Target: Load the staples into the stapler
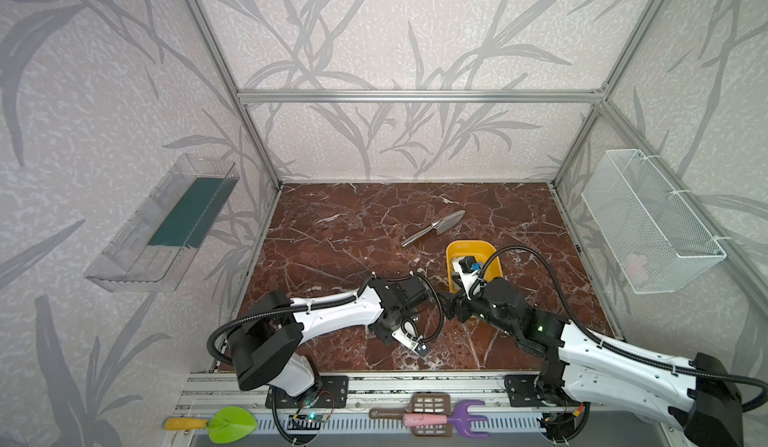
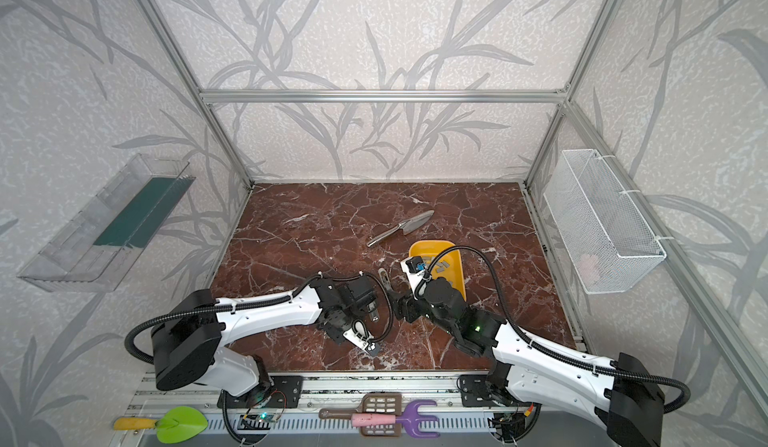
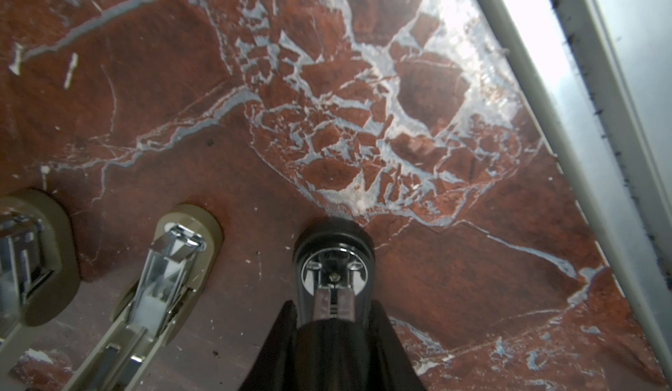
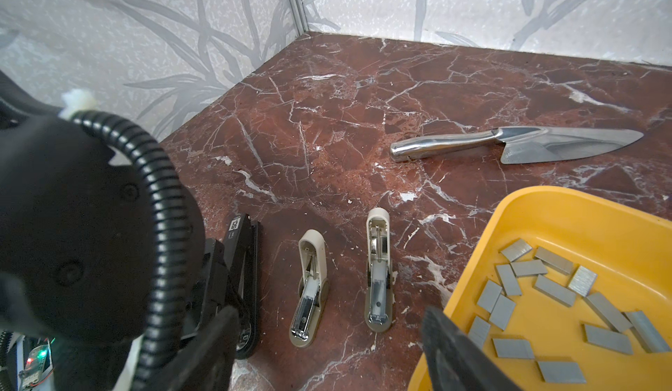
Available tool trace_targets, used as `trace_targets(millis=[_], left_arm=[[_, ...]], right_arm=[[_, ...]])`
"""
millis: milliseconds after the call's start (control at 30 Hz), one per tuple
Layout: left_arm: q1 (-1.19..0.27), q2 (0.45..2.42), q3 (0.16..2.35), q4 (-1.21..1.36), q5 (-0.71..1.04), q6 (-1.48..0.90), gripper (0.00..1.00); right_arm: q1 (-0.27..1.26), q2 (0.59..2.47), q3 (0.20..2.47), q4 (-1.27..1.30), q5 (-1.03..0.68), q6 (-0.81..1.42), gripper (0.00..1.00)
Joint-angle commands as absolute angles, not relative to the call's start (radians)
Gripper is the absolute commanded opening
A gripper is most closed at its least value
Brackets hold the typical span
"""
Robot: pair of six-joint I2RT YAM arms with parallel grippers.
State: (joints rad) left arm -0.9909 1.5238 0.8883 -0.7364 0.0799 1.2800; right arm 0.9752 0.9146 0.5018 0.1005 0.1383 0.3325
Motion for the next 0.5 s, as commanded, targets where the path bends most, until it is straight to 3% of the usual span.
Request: trace_targets(millis=[0, 300, 467], left_arm=[[-0.988, 1.537, 0.937, -0.765, 0.124, 1.27, 0.0], [-0.876, 1.456, 1.06, -0.713, 0.209, 1.064, 0.0], [-0.811, 1.373, 1.126, -0.797, 0.131, 1.053, 0.0]], right_arm=[[0.979, 0.91, 0.503, 0.115, 0.124, 0.333, 0.8], [0.978, 0.87, 0.486, 0.106, 0.231, 0.357, 0.77], [0.978, 0.838, 0.466, 0.121, 0.265, 0.359, 0.76]])
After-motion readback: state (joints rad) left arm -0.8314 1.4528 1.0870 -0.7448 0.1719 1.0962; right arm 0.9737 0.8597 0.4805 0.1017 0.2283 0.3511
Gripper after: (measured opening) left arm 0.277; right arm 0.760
